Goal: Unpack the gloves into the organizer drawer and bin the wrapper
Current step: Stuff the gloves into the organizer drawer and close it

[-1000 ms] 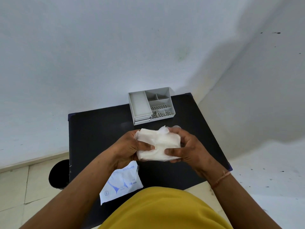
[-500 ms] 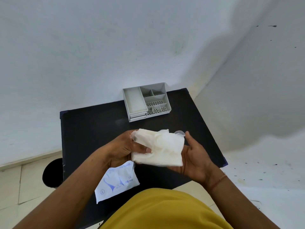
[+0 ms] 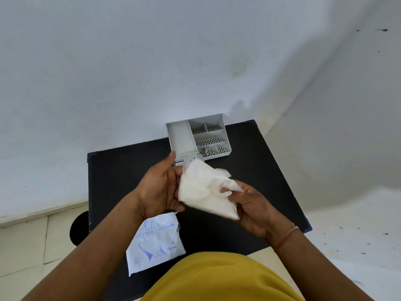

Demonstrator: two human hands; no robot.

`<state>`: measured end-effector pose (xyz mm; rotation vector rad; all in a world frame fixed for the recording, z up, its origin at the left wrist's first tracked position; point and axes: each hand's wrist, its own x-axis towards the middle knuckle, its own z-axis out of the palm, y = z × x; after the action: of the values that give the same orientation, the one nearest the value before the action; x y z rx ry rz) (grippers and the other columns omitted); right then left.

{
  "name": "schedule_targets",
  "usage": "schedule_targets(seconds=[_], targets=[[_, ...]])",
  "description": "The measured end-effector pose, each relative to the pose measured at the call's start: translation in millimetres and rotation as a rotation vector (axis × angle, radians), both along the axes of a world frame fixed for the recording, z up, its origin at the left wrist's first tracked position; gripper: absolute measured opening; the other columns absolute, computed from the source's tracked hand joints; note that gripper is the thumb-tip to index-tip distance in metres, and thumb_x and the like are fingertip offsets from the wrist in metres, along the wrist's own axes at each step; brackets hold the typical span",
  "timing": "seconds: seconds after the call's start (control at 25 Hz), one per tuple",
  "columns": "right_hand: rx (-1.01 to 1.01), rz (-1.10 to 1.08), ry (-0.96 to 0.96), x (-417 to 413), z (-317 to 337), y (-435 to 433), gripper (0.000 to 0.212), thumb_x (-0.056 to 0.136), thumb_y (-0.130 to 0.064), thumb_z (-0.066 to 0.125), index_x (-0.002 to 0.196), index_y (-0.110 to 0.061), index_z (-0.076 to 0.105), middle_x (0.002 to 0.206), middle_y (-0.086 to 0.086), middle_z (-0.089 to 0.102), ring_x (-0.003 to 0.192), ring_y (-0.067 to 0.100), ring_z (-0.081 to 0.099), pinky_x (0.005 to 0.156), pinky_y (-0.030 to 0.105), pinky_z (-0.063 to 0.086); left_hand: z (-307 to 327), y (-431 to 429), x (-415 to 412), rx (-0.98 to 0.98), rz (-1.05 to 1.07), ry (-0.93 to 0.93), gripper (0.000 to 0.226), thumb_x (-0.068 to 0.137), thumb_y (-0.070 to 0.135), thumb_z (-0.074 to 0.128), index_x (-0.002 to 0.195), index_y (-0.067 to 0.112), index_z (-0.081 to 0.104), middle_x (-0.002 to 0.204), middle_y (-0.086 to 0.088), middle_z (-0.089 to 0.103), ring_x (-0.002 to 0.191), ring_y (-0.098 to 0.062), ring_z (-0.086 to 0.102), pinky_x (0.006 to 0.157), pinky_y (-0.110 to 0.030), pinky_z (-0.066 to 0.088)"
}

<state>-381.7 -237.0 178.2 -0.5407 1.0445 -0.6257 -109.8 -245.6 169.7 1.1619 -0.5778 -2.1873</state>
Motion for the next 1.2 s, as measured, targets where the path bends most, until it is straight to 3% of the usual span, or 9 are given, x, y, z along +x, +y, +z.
schedule_targets(seconds=[0.16, 0.36, 0.52, 0.64, 0.76, 0.88, 0.96, 1.08, 1.2], targets=[[-0.046, 0.004, 0.076, 2.6, -7.1, -11.8, 0.028, 0.100, 0.009, 0.056, 0.117, -0.003, 0.075, 0.129, 0.023, 0.074, 0.112, 0.038, 0.074, 0.089, 0.049, 0.064, -6.7, -15.6, -6.7, -0.115, -0.061, -0.324, 0.043, 0.086, 0.049, 0.085, 0.113, 0.015, 0.085, 0.110, -0.017, 0.083, 0.090, -0.032, 0.078, 0.076, -0.049, 0.065], [0.049, 0.067, 0.008, -5.0, -14.9, -19.2, 0.041, 0.093, -0.011, 0.073, 0.134, -0.010, 0.069, 0.134, 0.021, 0.073, 0.124, 0.045, 0.068, 0.104, 0.069, 0.051, -11.0, -37.2, -15.9, -0.184, -0.104, -0.546, 0.011, 0.092, 0.018, 0.084, 0.102, 0.019, 0.087, 0.102, -0.011, 0.087, 0.092, -0.029, 0.082, 0.079, -0.049, 0.064], [0.151, 0.094, -0.033, -3.2, -22.2, -19.8, 0.049, 0.085, -0.004, 0.078, 0.132, -0.005, 0.067, 0.129, 0.022, 0.075, 0.114, 0.043, 0.074, 0.079, 0.054, 0.067, -12.6, -50.9, -18.0, -0.194, -0.170, -0.556, 0.016, 0.090, 0.015, 0.086, 0.106, 0.016, 0.086, 0.104, -0.010, 0.087, 0.091, -0.026, 0.083, 0.076, -0.043, 0.067], [0.171, -0.009, -0.030, 2.9, -32.1, -20.9, 0.037, 0.095, 0.003, 0.068, 0.132, -0.002, 0.065, 0.119, 0.022, 0.078, 0.096, 0.038, 0.080, 0.064, 0.046, 0.068, -17.5, -63.8, -16.5, -0.107, -0.136, -0.484, 0.038, 0.085, 0.047, 0.086, 0.112, 0.021, 0.085, 0.104, -0.005, 0.085, 0.086, -0.024, 0.081, 0.070, -0.039, 0.066], [0.205, -0.123, -0.048, 4.5, -43.6, -19.5, 0.031, 0.100, 0.007, 0.056, 0.126, -0.006, 0.067, 0.102, 0.016, 0.083, 0.081, 0.029, 0.081, 0.059, 0.041, 0.067, -40.5, -79.9, -12.6, 0.152, 0.081, -0.378, 0.070, 0.086, 0.074, 0.069, 0.123, 0.017, 0.081, 0.095, -0.001, 0.082, 0.073, -0.020, 0.074, 0.058, -0.032, 0.063], [0.218, -0.177, -0.111, 4.0, -51.4, -21.0, 0.036, 0.094, 0.003, 0.063, 0.128, -0.008, 0.067, 0.106, 0.016, 0.083, 0.085, 0.031, 0.082, 0.059, 0.041, 0.067, -79.5, -95.9, -17.7, 0.336, 0.396, -0.402, 0.044, 0.101, 0.037, 0.071, 0.133, 0.007, 0.073, 0.095, -0.004, 0.083, 0.056, -0.015, 0.076, 0.045, -0.028, 0.059], [0.217, -0.190, -0.138, 3.6, -56.3, -24.9, 0.047, 0.081, -0.005, 0.072, 0.127, -0.009, 0.069, 0.115, 0.018, 0.081, 0.092, 0.034, 0.082, 0.060, 0.040, 0.067, -99.7, -106.3, -26.7, 0.418, 0.583, -0.369, 0.034, 0.103, 0.014, 0.067, 0.134, 0.002, 0.069, 0.097, -0.011, 0.076, 0.065, -0.022, 0.078, 0.056, -0.039, 0.067], [0.229, -0.212, -0.135, 5.4, -64.0, -32.8, 0.043, 0.077, -0.007, 0.075, 0.120, -0.012, 0.075, 0.121, 0.018, 0.079, 0.098, 0.036, 0.081, 0.064, 0.041, 0.067, -123.2, -120.8, -32.3, 0.451, 0.819, -0.382, 0.030, 0.099, -0.001, 0.066, 0.129, -0.008, 0.068, 0.090, -0.021, 0.074, 0.066, -0.026, 0.076, 0.082, -0.046, 0.068], [0.220, -0.225, -0.120, 11.3, -71.5, -43.3, 0.030, 0.081, -0.007, 0.075, 0.107, -0.019, 0.084, 0.122, 0.015, 0.080, 0.104, 0.035, 0.080, 0.070, 0.043, 0.068, -132.7, -127.2, -36.6, 0.468, 0.894, -0.347, 0.028, 0.094, -0.006, 0.073, 0.122, -0.009, 0.069, 0.089, -0.022, 0.076, 0.063, -0.025, 0.077, 0.074, -0.044, 0.070]])
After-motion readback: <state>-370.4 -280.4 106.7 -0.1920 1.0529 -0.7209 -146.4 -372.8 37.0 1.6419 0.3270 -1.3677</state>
